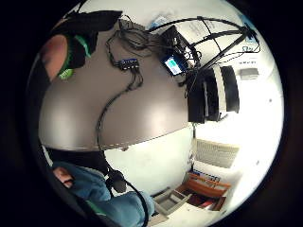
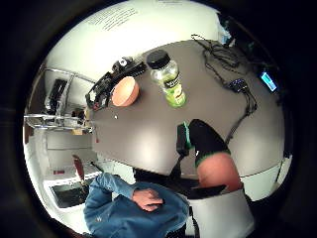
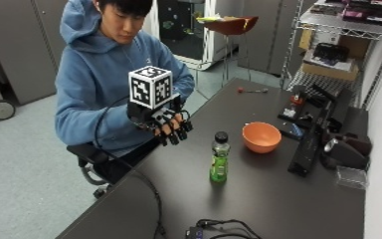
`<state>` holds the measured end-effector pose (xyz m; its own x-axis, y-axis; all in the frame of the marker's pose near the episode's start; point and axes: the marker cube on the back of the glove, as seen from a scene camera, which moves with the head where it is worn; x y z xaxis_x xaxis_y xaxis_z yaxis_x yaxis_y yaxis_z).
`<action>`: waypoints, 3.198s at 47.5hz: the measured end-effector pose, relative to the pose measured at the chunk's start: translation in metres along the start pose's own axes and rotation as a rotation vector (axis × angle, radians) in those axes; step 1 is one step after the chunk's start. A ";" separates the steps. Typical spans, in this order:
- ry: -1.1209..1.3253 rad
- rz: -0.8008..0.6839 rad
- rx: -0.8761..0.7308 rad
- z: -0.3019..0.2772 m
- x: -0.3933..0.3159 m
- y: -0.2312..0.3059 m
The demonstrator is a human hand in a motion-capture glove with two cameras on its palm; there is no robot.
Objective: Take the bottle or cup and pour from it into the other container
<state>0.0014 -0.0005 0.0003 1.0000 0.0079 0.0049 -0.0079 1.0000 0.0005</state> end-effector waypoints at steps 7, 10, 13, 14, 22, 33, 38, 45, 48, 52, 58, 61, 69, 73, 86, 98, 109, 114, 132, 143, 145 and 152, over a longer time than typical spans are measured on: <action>-0.024 0.010 0.009 0.004 0.009 -0.001; -0.049 0.009 0.012 0.006 0.015 -0.002; -0.082 0.000 0.010 0.009 0.020 -0.004; -0.094 -0.003 0.009 0.010 0.022 -0.004; -0.203 -0.028 0.024 0.020 0.035 -0.012; -0.327 -0.078 0.060 0.036 0.047 -0.032; -0.360 -0.091 0.058 0.043 0.047 -0.039; -0.386 -0.098 0.044 0.053 0.046 -0.049; -0.395 -0.099 0.044 0.056 0.044 -0.052; -0.408 -0.095 0.066 0.060 0.042 -0.057; -0.425 -0.092 0.087 0.065 0.035 -0.062; -0.430 -0.087 0.099 0.069 0.031 -0.065; -0.479 -0.071 0.153 0.081 0.018 -0.071; -0.513 -0.059 0.195 0.087 0.010 -0.073; -0.642 -0.040 0.251 0.110 -0.015 -0.076; -0.728 -0.043 0.219 0.123 -0.033 -0.084; -0.799 -0.061 0.191 0.130 -0.047 -0.094; -0.860 -0.077 0.196 0.134 -0.056 -0.101; -0.980 -0.094 0.183 0.142 -0.080 -0.117; -1.005 -0.110 0.212 0.142 -0.094 -0.125; -1.013 -0.113 0.229 0.142 -0.096 -0.125; -1.060 -0.128 0.295 0.138 -0.102 -0.130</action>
<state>-0.1003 -0.1319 0.1376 0.4841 -0.2406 0.8413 -0.0467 0.9530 0.2994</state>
